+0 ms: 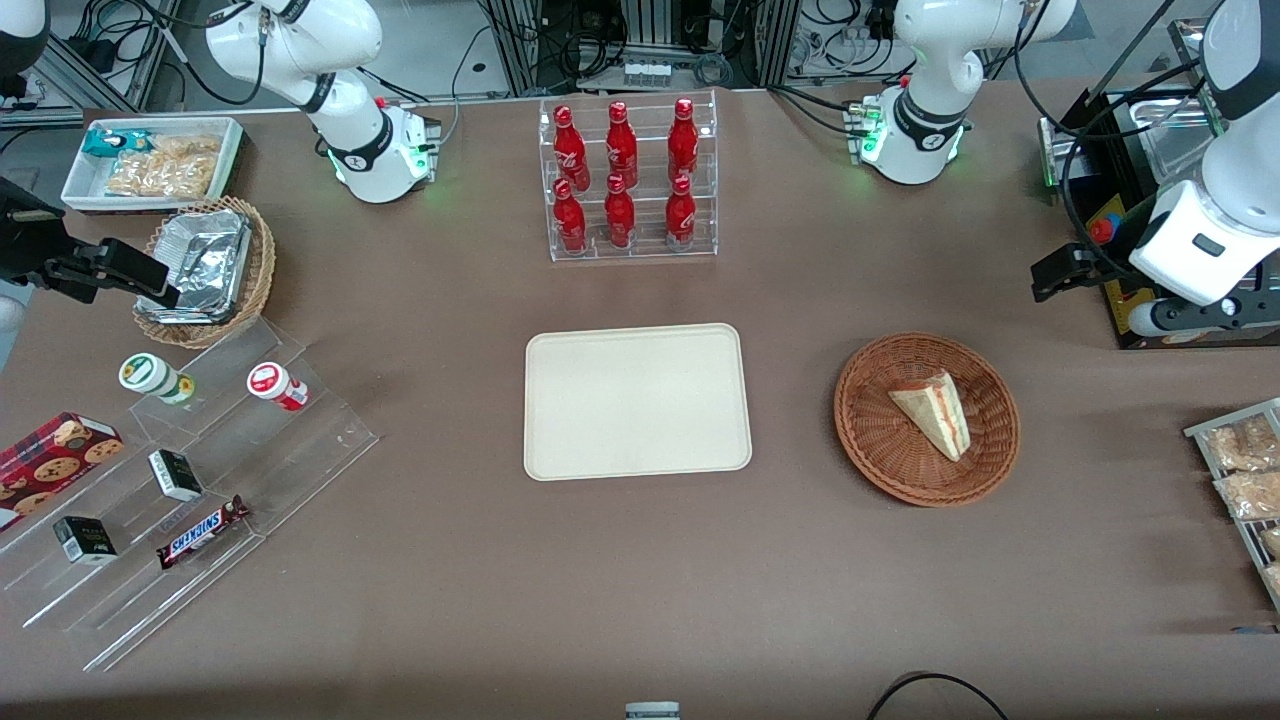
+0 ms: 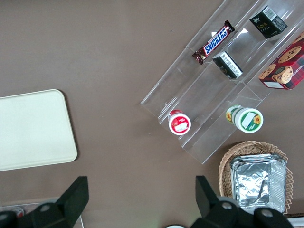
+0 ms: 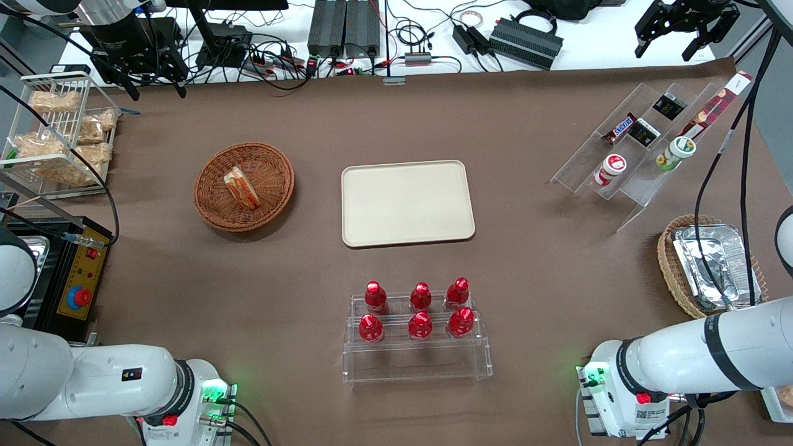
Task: Place sandwich from basket to tray
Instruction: 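Move the left gripper over the wicker basket holding the wrapped sandwich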
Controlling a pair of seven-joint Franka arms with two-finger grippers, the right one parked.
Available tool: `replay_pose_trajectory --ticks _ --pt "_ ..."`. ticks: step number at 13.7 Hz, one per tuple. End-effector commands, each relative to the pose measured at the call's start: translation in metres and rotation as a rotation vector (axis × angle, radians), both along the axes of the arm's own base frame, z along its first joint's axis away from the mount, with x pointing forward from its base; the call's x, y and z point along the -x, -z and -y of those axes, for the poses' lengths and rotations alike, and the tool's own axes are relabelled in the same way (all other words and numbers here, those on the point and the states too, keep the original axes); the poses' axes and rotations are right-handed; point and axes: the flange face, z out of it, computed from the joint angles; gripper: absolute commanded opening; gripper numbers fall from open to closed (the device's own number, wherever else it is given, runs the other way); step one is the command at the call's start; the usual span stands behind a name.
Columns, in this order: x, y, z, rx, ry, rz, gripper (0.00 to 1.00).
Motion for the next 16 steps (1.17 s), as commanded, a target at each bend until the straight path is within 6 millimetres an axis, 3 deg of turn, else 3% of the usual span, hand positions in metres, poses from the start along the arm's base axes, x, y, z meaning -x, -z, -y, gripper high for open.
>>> replay_pose_trajectory --ticks 1,4,8,13,16 --pt "0.001 -0.002 0.004 0.003 0.028 -0.021 1.0" --pt "-0.001 0.008 0.004 0.002 0.028 -0.046 1.0" --pt "-0.001 0.055 0.004 -0.004 0.032 -0.134 1.0" --pt "-0.018 0.104 0.005 -0.001 0.034 -0.186 1.0" --pt "-0.016 0.15 0.003 -0.002 0.034 -0.145 1.0"
